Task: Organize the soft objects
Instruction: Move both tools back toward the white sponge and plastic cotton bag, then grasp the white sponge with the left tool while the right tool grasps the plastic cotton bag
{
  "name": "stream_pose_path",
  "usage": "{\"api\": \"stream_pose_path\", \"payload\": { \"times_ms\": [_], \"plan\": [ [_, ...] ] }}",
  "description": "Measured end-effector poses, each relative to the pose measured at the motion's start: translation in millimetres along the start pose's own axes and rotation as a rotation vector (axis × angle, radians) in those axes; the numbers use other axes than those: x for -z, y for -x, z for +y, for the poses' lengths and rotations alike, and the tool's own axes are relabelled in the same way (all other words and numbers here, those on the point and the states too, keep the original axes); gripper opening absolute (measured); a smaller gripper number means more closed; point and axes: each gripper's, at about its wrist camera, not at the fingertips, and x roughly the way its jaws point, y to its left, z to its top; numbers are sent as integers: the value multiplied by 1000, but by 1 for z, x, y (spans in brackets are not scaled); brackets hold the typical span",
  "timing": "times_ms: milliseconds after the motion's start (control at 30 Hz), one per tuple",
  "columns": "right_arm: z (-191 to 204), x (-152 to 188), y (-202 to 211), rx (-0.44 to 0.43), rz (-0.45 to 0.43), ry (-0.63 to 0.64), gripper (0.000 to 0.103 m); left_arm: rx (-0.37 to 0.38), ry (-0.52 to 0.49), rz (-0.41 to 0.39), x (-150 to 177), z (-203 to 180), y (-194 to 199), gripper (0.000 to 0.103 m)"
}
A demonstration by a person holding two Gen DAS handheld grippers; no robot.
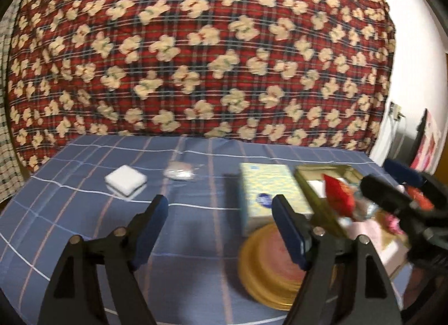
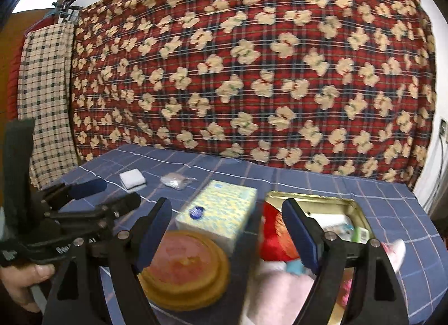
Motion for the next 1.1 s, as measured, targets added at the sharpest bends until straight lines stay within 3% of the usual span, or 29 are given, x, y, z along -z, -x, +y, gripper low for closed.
{"api": "stream_pose_path", "payload": {
  "times_ms": [300, 567, 1100],
  "plan": [
    [40, -38, -35, -80, 53, 50, 83, -129, 63, 41, -9, 62, -23, 78],
    [62, -62, -94, -160, 195, 30, 83, -249, 104, 105, -16, 112, -57, 78],
    [74, -74, -227, -182, 473, -92, 83, -227, 99, 276, -30, 130, -141, 78]
  ]
}}
